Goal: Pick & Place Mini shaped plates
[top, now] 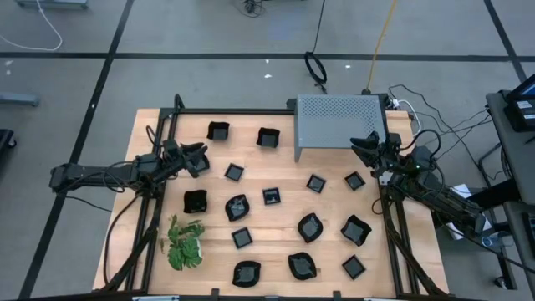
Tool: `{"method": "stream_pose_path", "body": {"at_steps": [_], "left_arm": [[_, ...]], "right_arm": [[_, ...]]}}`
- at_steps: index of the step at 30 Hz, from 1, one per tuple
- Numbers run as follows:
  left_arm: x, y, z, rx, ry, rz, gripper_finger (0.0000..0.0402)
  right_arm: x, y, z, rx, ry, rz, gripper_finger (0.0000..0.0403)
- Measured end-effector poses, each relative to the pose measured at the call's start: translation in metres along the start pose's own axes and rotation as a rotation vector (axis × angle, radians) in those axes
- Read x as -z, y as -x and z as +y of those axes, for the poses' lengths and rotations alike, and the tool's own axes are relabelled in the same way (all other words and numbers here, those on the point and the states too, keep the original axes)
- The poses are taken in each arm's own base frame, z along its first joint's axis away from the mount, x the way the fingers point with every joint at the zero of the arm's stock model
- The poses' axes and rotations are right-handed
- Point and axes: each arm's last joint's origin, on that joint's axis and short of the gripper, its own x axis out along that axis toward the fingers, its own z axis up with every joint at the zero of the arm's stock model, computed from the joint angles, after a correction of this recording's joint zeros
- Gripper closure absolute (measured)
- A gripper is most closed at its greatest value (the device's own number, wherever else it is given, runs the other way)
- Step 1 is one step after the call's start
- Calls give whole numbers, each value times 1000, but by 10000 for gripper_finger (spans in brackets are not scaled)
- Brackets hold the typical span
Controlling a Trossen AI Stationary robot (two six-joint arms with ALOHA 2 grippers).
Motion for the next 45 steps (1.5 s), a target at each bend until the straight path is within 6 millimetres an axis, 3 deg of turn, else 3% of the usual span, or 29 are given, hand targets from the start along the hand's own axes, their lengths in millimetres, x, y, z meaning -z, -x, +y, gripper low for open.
{"method": "stream_pose_path", "body": {"at_steps": [3, 12, 16, 21, 35, 45], "left_arm": [[0, 0, 0, 0, 0, 0, 273], [0, 0, 0, 0, 0, 0, 273], [0, 0, 0, 0, 0, 0, 273], [0, 0, 0, 1, 0, 0, 273], [0, 0, 0, 1, 0, 0, 273], [0, 0, 0, 0, 0, 0, 273]], "right_arm": [[-1, 0, 0, 14, 12, -20, 238], [-9, 1, -6, 275, 48, -225, 238], [-9, 1, -7, 285, 38, -234, 238], [-9, 1, -7, 262, -175, -259, 238], [-4, -4, -9, 213, -473, -206, 238], [3, -11, -12, 188, -291, -59, 238]]}}
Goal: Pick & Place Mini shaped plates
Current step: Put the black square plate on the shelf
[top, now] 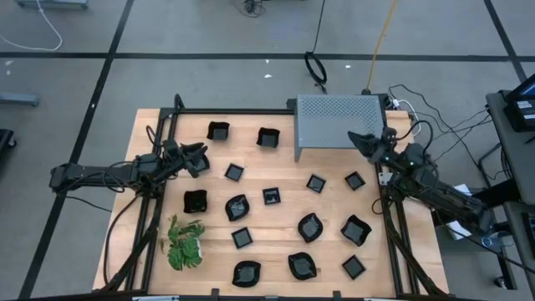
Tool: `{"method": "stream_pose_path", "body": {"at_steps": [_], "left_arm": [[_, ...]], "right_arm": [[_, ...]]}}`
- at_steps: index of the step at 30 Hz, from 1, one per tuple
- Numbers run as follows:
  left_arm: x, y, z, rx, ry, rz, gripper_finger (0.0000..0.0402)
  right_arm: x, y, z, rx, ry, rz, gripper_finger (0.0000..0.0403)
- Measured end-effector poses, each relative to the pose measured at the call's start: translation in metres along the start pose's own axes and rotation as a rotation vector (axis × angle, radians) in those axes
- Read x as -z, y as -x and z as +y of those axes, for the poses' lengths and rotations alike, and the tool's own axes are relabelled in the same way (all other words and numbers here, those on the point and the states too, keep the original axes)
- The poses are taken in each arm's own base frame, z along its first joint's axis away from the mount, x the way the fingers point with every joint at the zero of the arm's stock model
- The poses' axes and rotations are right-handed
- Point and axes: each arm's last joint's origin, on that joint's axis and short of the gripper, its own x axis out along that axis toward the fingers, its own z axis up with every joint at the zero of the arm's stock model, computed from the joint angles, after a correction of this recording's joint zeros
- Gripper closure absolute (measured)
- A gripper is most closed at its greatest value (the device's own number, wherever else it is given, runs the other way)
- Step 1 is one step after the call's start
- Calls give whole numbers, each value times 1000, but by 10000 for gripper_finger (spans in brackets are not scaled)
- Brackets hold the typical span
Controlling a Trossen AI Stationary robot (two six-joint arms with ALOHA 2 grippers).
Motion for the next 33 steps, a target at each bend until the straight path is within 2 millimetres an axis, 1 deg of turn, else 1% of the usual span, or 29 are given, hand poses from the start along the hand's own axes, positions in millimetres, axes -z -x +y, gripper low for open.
{"method": "stream_pose_path", "body": {"at_steps": [7, 12, 17, 22, 25, 28, 30, 33], "left_arm": [[0, 0, 0, 0, 0, 0, 273], [0, 0, 0, 0, 0, 0, 273], [0, 0, 0, 0, 0, 0, 273], [0, 0, 0, 0, 0, 0, 273], [0, 0, 0, 0, 0, 0, 273], [0, 0, 0, 0, 0, 0, 273], [0, 0, 0, 0, 0, -1, 273], [0, 0, 0, 0, 0, 0, 273]], "right_arm": [[6, -7, -5, -5, 218, 109, 238], [8, -13, -4, -45, 271, 205, 238], [-4, -23, 9, -31, 343, 249, 238], [-24, -36, 29, 23, 482, 350, 238], [-34, -41, 39, 110, 518, 457, 238], [-36, -42, 42, 197, 530, 623, 238], [-33, -40, 38, 267, 484, 747, 239], [-20, -29, 30, 371, 364, 949, 239]]}}
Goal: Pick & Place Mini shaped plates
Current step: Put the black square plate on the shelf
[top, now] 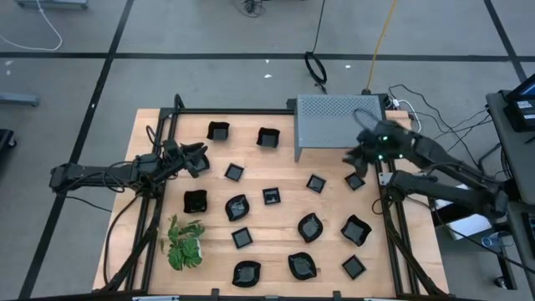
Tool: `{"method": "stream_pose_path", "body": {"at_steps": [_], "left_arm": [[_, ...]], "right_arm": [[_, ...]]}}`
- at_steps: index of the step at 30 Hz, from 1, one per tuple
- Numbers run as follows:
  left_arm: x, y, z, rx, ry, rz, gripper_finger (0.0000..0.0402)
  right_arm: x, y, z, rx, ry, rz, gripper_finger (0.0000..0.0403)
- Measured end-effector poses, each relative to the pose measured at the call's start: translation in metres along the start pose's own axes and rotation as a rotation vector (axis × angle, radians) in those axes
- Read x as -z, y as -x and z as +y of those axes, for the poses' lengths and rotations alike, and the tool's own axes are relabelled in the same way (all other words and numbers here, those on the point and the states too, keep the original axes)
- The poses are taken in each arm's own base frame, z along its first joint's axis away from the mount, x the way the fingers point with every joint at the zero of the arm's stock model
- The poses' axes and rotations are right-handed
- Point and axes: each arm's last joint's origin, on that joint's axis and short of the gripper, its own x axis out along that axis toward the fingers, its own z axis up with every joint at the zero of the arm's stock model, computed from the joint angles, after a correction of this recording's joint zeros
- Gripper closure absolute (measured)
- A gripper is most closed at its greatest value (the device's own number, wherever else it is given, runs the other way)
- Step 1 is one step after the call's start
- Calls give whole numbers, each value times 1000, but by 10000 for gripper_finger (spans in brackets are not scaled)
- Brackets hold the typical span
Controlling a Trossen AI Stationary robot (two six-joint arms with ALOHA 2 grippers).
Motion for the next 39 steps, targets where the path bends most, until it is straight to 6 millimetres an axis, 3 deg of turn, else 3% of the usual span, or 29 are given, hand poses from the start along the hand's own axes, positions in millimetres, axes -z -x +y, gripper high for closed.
{"method": "stream_pose_path", "body": {"at_steps": [5, 10, 15, 23, 28, 31, 39], "left_arm": [[0, 0, 0, 0, 0, 0, 273], [0, 0, 0, 0, 0, 0, 273], [0, 0, 0, 0, 0, 0, 273], [0, 0, 0, -1, 0, 0, 273], [0, 0, 0, 0, 0, 0, 273], [0, 0, 0, 0, 0, 0, 273], [0, 0, 0, 0, 0, 0, 273]], "right_arm": [[28, -5, 1, 31, -90, 360, 239], [32, -13, 5, 133, -53, 435, 239], [36, -27, 19, 138, 98, 523, 239], [50, -52, 39, 289, 505, 633, 239], [57, -63, 47, 277, 559, 700, 239], [58, -71, 52, 288, 504, 678, 239], [59, -94, 51, 526, 30, 561, 239]]}}
